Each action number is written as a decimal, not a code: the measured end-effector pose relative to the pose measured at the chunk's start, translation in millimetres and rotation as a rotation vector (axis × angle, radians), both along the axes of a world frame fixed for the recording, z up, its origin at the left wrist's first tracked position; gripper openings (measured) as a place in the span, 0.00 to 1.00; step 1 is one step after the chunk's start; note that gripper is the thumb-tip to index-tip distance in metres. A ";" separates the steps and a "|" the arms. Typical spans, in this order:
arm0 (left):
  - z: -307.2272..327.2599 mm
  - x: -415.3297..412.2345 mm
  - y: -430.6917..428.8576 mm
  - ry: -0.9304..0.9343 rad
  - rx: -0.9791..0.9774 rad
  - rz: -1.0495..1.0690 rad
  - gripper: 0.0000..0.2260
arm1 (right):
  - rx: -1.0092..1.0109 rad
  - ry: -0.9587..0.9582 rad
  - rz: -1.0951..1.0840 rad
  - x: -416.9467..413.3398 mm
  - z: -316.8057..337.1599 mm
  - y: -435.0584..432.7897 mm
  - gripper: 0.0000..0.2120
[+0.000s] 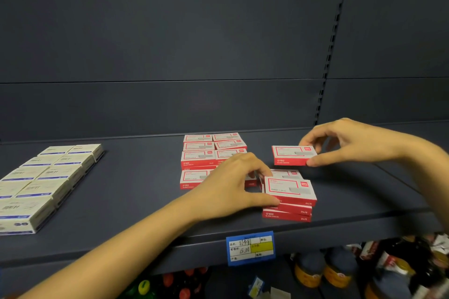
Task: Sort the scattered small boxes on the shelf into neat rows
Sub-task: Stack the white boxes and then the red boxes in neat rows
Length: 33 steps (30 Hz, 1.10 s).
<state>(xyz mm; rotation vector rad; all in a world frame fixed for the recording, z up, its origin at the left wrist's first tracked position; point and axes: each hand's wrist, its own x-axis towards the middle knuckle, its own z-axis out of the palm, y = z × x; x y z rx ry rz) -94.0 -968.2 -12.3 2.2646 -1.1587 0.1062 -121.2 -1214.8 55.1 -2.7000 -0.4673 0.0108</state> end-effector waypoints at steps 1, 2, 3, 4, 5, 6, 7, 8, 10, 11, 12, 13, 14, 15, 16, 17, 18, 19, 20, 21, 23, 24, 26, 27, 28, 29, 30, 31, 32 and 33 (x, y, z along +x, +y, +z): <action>1.7 -0.9 3.1 -0.005 -0.025 -0.002 0.17 | 0.001 -0.008 0.002 0.1 0.4 2.2 0.23; 4.7 -1.7 8.2 -0.013 -0.057 -0.002 0.16 | 0.001 -0.017 0.005 0.2 0.7 4.7 0.23; 8.6 -2.1 15.3 -0.016 -0.096 -0.002 0.16 | 0.000 -0.025 0.010 0.9 0.7 7.8 0.24; 12.7 -2.0 24.3 -0.014 -0.138 0.003 0.16 | -0.003 -0.033 0.017 2.0 0.5 11.4 0.24; 16.6 -1.0 34.9 -0.016 -0.177 0.019 0.17 | -0.007 -0.041 0.024 3.7 0.0 15.3 0.26; 19.7 0.8 46.4 -0.026 -0.207 0.052 0.18 | -0.016 -0.049 0.031 5.8 -0.8 19.3 0.28; 21.7 3.3 57.9 -0.036 -0.223 0.098 0.18 | -0.030 -0.057 0.035 8.1 -1.9 23.1 0.29; 22.7 6.7 68.7 -0.038 -0.229 0.151 0.18 | -0.044 -0.066 0.038 10.7 -3.4 26.9 0.30; 21.0 13.1 87.2 -0.019 -0.226 0.240 0.18 | -0.065 -0.071 0.048 15.9 -6.9 34.2 0.31; 19.1 16.3 94.8 -0.003 -0.223 0.272 0.19 | -0.076 -0.073 0.053 18.9 -8.7 38.0 0.31; 16.9 19.0 101.2 0.017 -0.222 0.297 0.20 | -0.090 -0.077 0.059 22.1 -10.2 41.8 0.31; 14.4 21.4 106.5 0.039 -0.220 0.314 0.19 | -0.107 -0.079 0.066 25.9 -11.7 46.1 0.28; 11.3 23.4 110.1 0.061 -0.213 0.325 0.18 | -0.125 -0.079 0.074 29.7 -13.4 50.3 0.25; 7.8 25.1 112.4 0.081 -0.198 0.334 0.16 | -0.145 -0.080 0.081 33.3 -14.9 54.2 0.21; 3.7 26.7 113.1 0.097 -0.182 0.343 0.15 | -0.162 -0.084 0.085 36.6 -16.1 57.7 0.18; -0.6 28.4 113.1 0.109 -0.173 0.352 0.14 | -0.176 -0.092 0.088 39.2 -17.1 60.6 0.18; -4.5 29.7 112.5 0.119 -0.174 0.359 0.14 | -0.188 -0.098 0.089 41.4 -18.1 63.1 0.19; -7.5 30.6 111.9 0.128 -0.177 0.364 0.13 | -0.201 -0.100 0.089 43.4 -19.3 65.2 0.20; -9.5 31.6 111.1 0.134 -0.177 0.367 0.13 | -0.216 -0.100 0.090 45.2 -20.6 67.0 0.21; -10.9 32.6 110.9 0.133 -0.171 0.367 0.12 | -0.231 -0.096 0.091 46.9 -22.2 68.8 0.22; -12.5 34.4 110.3 0.115 -0.157 0.363 0.13 | -0.254 -0.083 0.098 49.9 -25.3 71.4 0.23; -13.4 34.8 109.6 0.105 -0.157 0.369 0.13 | -0.265 -0.079 0.103 51.0 -26.6 72.2 0.23; -15.3 35.2 107.7 0.084 -0.167 0.398 0.16 | -0.287 -0.081 0.111 52.1 -28.0 73.2 0.22; -15.8 35.5 106.5 0.069 -0.173 0.413 0.16 | -0.293 -0.083 0.114 52.2 -28.8 73.3 0.22; -16.1 35.7 105.5 0.057 -0.176 0.424 0.17 | -0.297 -0.085 0.115 52.3 -29.6 73.6 0.21; -16.1 36.2 104.8 0.050 -0.177 0.432 0.17 | -0.304 -0.088 0.114 52.4 -30.7 74.1 0.21; -16.0 36.6 104.2 0.045 -0.177 0.437 0.17 | -0.312 -0.093 0.110 52.4 -31.9 75.1 0.21; -16.1 36.8 104.1 0.040 -0.175 0.440 0.17 | -0.317 -0.097 0.105 52.4 -32.8 75.7 0.21; -16.4 36.7 104.2 0.030 -0.170 0.445 0.17 | -0.317 -0.102 0.098 52.2 -33.3 75.5 0.21; -17.0 36.3 104.2 0.013 -0.164 0.454 0.17 | -0.304 -0.106 0.090 51.2 -32.8 73.7 0.21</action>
